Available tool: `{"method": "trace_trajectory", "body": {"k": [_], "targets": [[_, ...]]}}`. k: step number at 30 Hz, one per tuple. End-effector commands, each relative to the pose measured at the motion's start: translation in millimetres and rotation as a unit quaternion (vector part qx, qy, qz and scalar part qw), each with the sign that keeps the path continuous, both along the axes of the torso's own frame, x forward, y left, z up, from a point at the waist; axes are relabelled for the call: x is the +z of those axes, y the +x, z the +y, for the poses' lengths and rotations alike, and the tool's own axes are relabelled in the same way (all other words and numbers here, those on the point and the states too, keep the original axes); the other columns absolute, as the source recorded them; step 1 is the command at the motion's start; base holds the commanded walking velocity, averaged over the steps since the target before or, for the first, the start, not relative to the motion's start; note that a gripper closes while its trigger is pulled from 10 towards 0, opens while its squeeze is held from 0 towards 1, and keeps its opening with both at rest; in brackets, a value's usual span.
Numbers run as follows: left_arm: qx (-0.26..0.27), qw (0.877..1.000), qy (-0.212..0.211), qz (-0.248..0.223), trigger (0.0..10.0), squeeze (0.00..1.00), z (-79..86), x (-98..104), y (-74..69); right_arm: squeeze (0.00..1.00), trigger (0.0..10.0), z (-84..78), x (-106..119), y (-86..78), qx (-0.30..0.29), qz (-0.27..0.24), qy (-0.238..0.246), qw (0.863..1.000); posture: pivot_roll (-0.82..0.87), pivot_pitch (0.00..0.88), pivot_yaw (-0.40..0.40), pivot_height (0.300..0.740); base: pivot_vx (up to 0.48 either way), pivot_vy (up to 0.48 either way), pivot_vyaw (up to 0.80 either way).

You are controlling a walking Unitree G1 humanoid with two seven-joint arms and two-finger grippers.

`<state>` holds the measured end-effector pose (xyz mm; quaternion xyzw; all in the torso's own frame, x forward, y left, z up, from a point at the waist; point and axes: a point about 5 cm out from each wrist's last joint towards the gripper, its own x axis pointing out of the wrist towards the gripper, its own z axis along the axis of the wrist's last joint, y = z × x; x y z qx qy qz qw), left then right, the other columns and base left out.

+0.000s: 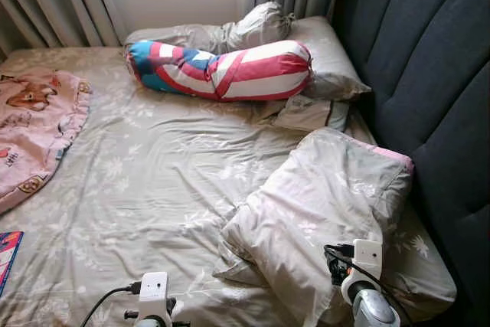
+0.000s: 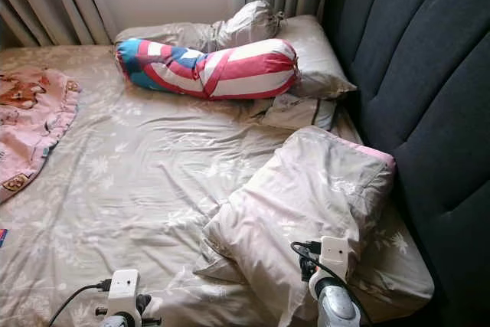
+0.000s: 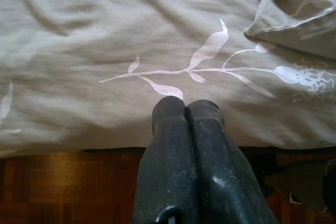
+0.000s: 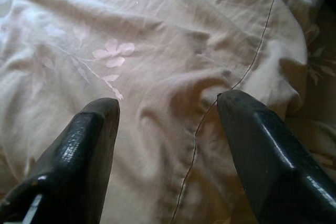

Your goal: Clean up the room

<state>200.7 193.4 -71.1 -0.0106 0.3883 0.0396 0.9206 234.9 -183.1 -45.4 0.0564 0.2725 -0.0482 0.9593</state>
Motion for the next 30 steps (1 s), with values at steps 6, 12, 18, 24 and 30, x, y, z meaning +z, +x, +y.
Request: {"method": "trace_trajectory", "body": {"k": [6, 12, 18, 24, 30], "targets": [[-0.001, 1.0, 0.004, 0.004, 10.0, 0.0, 0.4, -1, -2.8, 0.0, 10.0, 0.5, -3, -2.8, 0.004, 0.012, -0.003, 1.0, -0.09, 0.073, -0.038, 0.74, 0.0, -0.268, 0.0], [0.003, 1.0, 0.004, 0.005, 10.0, 0.0, 0.9, -2, -3.5, 0.0, 10.0, 1.1, -4, -3.9, 0.008, 0.013, 0.0, 1.0, -0.09, 0.075, -0.04, 0.74, 0.0, -0.043, 0.0], [0.004, 1.0, 0.003, 0.004, 10.0, 0.0, 1.0, -2, -3.9, 0.0, 10.0, 3.4, -6, -6.2, 0.011, 0.026, 0.014, 1.0, -0.09, 0.077, -0.039, 0.74, 0.0, 0.0, 0.0], [0.002, 1.0, 0.002, 0.005, 10.0, 0.0, 0.6, -2, -4.1, 0.0, 10.0, 5.5, -16, -16.7, -0.003, 0.067, 0.053, 0.996, -0.09, 0.078, -0.036, 0.74, 0.0, 0.0, 0.0], [0.002, 1.0, 0.003, 0.006, 10.0, 0.0, 1.8, -2, -4.5, 1.0, 10.0, -1.3, -23, -26.4, -0.022, 0.099, 0.069, 0.992, -0.09, 0.08, -0.033, 0.74, 0.0, 0.0, 0.0]]}}
